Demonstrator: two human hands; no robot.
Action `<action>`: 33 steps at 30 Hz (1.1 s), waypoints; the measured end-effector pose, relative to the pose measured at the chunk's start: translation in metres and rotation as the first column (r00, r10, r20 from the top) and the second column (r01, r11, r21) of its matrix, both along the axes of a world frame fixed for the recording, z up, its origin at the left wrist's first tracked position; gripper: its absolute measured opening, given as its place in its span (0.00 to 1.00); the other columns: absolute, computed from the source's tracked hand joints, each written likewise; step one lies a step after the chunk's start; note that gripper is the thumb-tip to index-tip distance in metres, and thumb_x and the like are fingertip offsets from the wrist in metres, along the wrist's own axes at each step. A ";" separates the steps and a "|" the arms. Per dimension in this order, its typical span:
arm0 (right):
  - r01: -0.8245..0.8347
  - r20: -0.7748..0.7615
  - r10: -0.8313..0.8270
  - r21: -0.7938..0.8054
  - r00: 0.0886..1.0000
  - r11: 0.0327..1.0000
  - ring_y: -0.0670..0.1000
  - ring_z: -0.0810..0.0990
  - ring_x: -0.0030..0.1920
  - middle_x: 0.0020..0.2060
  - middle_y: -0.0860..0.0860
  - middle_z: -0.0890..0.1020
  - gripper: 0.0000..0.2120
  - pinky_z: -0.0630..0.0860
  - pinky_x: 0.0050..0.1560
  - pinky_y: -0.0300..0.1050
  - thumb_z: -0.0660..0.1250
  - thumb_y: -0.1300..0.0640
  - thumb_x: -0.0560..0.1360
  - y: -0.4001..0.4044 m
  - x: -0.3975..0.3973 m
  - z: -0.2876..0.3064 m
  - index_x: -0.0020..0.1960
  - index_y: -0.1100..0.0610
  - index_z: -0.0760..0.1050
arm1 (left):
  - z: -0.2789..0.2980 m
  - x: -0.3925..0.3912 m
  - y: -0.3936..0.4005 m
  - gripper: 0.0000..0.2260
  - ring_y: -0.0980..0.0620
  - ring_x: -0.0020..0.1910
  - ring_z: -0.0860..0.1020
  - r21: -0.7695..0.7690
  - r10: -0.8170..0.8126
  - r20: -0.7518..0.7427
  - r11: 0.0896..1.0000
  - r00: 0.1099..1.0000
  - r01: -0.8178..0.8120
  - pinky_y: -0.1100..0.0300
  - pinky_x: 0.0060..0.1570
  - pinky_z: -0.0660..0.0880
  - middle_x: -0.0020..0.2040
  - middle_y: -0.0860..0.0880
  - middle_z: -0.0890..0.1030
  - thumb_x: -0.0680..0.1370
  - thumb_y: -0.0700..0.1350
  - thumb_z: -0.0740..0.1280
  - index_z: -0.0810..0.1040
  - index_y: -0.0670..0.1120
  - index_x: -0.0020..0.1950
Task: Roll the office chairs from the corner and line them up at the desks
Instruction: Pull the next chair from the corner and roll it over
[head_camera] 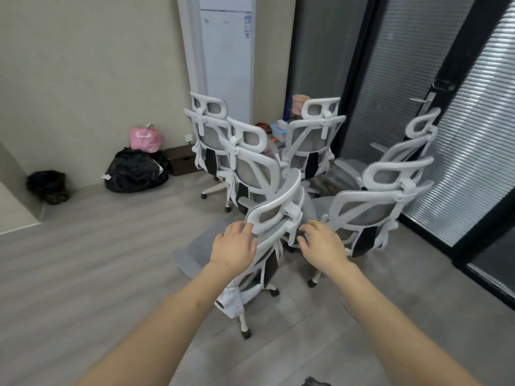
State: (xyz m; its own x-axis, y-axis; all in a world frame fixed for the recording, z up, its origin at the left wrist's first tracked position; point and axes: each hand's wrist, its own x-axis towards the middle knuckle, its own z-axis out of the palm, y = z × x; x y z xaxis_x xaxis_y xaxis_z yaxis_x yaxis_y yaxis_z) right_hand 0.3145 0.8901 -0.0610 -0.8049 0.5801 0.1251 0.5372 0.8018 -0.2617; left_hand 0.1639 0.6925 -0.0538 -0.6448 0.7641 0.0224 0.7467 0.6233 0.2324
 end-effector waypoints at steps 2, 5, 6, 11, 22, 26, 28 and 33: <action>-0.055 0.021 0.055 -0.006 0.998 0.998 0.54 0.74 0.68 0.68 0.49 0.77 0.17 0.74 0.65 0.54 0.61 0.48 0.82 0.033 -0.019 -0.012 0.67 0.52 0.78 | -0.010 -0.005 0.024 0.19 0.46 0.73 0.67 -0.018 0.046 0.008 0.999 0.999 -0.046 0.48 0.64 0.68 0.75 0.47 0.68 0.86 0.53 0.55 0.66 0.49 0.76; -0.142 0.038 0.143 -0.033 0.989 0.989 0.57 0.77 0.64 0.65 0.50 0.78 0.18 0.75 0.63 0.56 0.61 0.49 0.81 0.084 -0.045 -0.031 0.67 0.52 0.78 | -0.031 -0.003 0.057 0.22 0.45 0.73 0.68 -0.064 0.109 0.027 0.992 0.994 -0.107 0.48 0.64 0.68 0.75 0.47 0.68 0.86 0.53 0.54 0.63 0.50 0.79; -0.169 0.047 0.171 -0.043 0.984 0.985 0.57 0.77 0.62 0.64 0.50 0.78 0.17 0.76 0.62 0.56 0.61 0.49 0.81 0.102 -0.053 -0.039 0.66 0.52 0.78 | -0.039 0.000 0.069 0.22 0.45 0.73 0.68 -0.086 0.125 0.035 0.989 0.991 -0.122 0.48 0.65 0.68 0.75 0.46 0.68 0.86 0.54 0.54 0.62 0.50 0.80; -0.309 0.135 0.314 -0.059 0.940 0.949 0.55 0.76 0.65 0.67 0.49 0.77 0.19 0.77 0.61 0.56 0.60 0.45 0.81 0.184 -0.081 -0.074 0.69 0.50 0.75 | -0.077 0.017 0.128 0.23 0.44 0.73 0.68 -0.123 0.307 0.105 0.948 0.946 -0.294 0.46 0.66 0.69 0.74 0.46 0.68 0.85 0.55 0.54 0.61 0.52 0.80; -0.635 0.417 0.628 -0.142 0.657 0.759 0.57 0.40 0.83 0.84 0.54 0.41 0.39 0.51 0.80 0.63 0.55 0.30 0.80 0.289 -0.120 -0.115 0.84 0.41 0.43 | -0.116 0.064 0.217 0.30 0.46 0.83 0.35 -0.395 0.661 0.213 0.732 0.720 -0.555 0.26 0.74 0.40 0.83 0.50 0.32 0.85 0.62 0.47 0.37 0.58 0.84; -0.686 0.462 0.670 -0.165 0.581 0.708 0.57 0.34 0.82 0.83 0.52 0.35 0.40 0.42 0.79 0.66 0.48 0.24 0.78 0.309 -0.142 -0.115 0.83 0.37 0.37 | -0.111 0.053 0.225 0.31 0.44 0.83 0.35 -0.423 0.714 0.213 0.683 0.667 -0.596 0.26 0.74 0.38 0.84 0.50 0.33 0.84 0.64 0.45 0.35 0.59 0.84; -0.711 0.485 0.688 -0.175 0.539 0.681 0.56 0.32 0.82 0.82 0.52 0.34 0.39 0.38 0.80 0.67 0.45 0.24 0.78 0.314 -0.150 -0.117 0.82 0.36 0.34 | -0.111 0.049 0.226 0.31 0.44 0.83 0.34 -0.448 0.739 0.211 0.655 0.639 -0.609 0.26 0.74 0.37 0.84 0.50 0.34 0.84 0.65 0.44 0.34 0.60 0.83; -0.755 0.446 0.730 -0.164 0.518 0.635 0.57 0.33 0.82 0.81 0.54 0.33 0.39 0.35 0.80 0.65 0.45 0.24 0.78 0.314 -0.146 -0.125 0.81 0.36 0.32 | -0.111 0.051 0.230 0.32 0.45 0.83 0.37 -0.469 0.781 0.226 0.611 0.583 -0.637 0.28 0.77 0.44 0.85 0.50 0.40 0.83 0.67 0.45 0.36 0.61 0.83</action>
State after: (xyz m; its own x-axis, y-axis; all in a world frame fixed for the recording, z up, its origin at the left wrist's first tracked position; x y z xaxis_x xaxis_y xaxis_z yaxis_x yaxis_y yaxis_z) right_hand 0.1684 1.2040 -0.1865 -0.9049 -0.2509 -0.3438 -0.2217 0.9674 -0.1225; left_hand 0.2145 0.9229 -0.1649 -0.8740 -0.0335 -0.4848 -0.0794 0.9941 0.0744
